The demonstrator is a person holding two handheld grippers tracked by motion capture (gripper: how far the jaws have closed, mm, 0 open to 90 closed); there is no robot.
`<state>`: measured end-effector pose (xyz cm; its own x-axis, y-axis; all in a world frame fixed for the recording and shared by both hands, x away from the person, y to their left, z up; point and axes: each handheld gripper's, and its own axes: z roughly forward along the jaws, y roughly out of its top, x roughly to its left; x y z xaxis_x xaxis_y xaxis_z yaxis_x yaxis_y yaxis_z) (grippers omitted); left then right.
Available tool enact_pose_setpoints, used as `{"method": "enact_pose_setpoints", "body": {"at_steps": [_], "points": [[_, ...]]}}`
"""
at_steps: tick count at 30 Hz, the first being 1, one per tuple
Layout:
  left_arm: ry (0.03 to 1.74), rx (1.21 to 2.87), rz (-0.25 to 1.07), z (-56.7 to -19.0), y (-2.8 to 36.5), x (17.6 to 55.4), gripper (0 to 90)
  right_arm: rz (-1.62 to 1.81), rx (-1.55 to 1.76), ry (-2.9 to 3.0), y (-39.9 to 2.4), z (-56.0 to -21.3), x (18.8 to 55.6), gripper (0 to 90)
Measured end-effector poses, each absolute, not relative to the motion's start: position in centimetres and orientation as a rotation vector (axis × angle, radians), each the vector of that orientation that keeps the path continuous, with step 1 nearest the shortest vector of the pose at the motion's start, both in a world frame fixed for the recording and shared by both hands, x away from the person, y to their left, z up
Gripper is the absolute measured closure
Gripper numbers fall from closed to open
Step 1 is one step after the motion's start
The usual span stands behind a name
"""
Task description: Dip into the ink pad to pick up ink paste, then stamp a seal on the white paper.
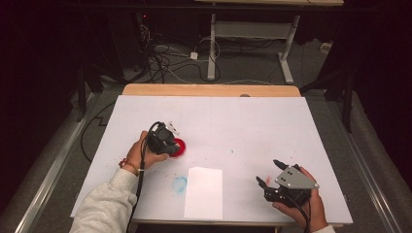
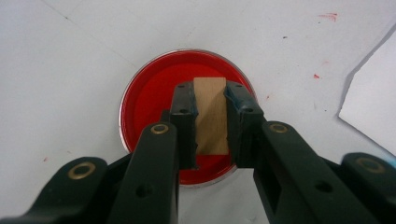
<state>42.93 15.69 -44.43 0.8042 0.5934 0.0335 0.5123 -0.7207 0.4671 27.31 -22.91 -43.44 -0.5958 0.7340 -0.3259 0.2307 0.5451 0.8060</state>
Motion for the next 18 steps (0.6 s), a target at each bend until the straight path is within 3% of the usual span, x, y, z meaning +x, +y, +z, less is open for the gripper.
{"method": "enact_pose_setpoints", "body": {"at_steps": [18], "points": [[0.838, 2.539, 0.302, -44.62, 15.42, 42.45, 73.9, 0.981, 0.77, 2.114, -22.88, -43.42, 27.29, 26.7]]}}
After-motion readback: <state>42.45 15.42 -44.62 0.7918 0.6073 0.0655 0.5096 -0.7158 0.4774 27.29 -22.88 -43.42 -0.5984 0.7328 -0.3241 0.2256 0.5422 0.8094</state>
